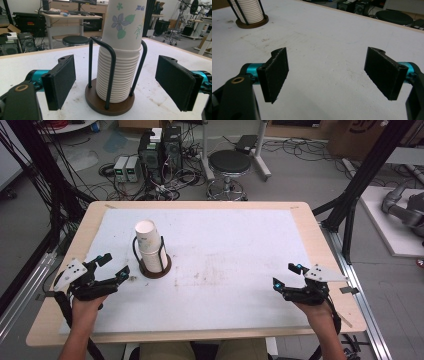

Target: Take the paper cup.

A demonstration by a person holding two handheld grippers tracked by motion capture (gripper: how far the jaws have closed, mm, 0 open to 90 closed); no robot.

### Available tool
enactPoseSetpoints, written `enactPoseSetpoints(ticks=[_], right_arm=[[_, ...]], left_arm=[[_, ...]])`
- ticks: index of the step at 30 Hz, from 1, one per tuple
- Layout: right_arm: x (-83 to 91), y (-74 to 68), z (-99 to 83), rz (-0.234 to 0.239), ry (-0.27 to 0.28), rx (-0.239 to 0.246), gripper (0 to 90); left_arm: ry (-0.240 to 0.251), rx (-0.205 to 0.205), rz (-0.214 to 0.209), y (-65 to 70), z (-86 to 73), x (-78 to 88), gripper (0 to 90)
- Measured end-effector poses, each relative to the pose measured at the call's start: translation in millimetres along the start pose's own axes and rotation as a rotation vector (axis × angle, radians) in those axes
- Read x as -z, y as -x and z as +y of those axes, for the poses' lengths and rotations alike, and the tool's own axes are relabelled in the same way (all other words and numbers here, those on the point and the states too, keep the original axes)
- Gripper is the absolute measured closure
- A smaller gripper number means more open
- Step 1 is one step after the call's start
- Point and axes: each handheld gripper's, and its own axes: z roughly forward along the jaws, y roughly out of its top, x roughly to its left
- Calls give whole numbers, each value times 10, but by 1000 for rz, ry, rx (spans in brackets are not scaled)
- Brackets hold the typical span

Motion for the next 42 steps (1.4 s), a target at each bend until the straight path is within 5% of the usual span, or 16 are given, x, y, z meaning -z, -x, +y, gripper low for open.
enactPoseSetpoints(ticks=[24,42], right_arm=[[-5,14,-13,7,-1,-4,200],[-26,2,-7,26,-2,-10,200]], left_arm=[[-5,2,-21,32,20,-60,163],[12,-2,-24,86,245,-110,155]])
